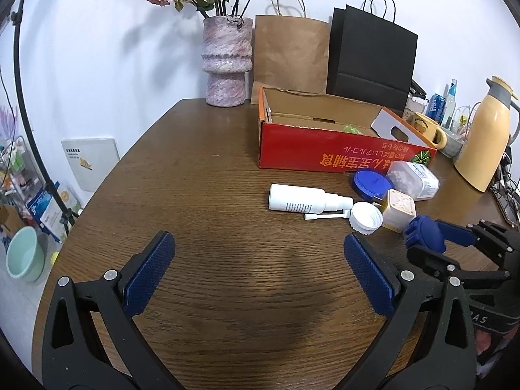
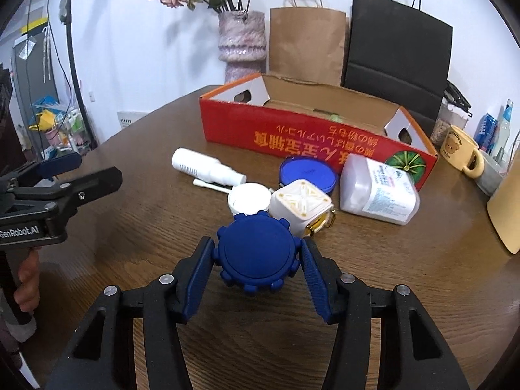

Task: Organize rigid objects
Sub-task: 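Grasp the white square container with the left gripper while the right gripper holds the blue cap, then carry the white square container and blue cap over the box with both grippers, then open both grippers to drop the container and blue cap into the box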

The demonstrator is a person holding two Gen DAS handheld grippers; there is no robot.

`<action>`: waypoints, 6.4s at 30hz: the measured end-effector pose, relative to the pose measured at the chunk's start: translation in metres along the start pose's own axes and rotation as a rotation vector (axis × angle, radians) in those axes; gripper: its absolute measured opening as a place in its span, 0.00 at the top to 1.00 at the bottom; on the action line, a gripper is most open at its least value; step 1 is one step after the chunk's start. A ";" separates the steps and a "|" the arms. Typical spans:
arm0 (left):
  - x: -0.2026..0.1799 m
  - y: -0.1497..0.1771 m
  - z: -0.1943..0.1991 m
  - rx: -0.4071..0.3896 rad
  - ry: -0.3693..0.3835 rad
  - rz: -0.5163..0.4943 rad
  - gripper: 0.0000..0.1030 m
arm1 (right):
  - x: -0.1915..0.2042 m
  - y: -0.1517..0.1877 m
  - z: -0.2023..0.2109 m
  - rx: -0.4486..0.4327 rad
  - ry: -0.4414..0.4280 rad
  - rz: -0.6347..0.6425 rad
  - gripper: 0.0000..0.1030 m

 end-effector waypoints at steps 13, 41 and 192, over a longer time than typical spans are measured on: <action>-0.027 0.005 -0.012 0.040 -0.001 0.006 0.00 | -0.043 -0.001 0.012 -0.042 0.038 -0.020 0.43; -0.128 0.003 -0.044 0.087 0.048 -0.107 0.00 | -0.134 0.010 0.026 -0.062 0.108 -0.076 0.43; -0.098 -0.163 -0.181 -0.049 -0.087 -0.011 0.46 | -0.164 -0.140 -0.119 -0.093 0.161 -0.111 0.43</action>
Point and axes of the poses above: each gripper's, at about its wrist camera, not at the fingertips, and z roughly against the way its jaws point, x to its left, y to its underside, the point moved 5 cm from there along -z, roughly the way its jaws point, and after that the axes turned 5 degrees about -x, right-handed, at the moved point
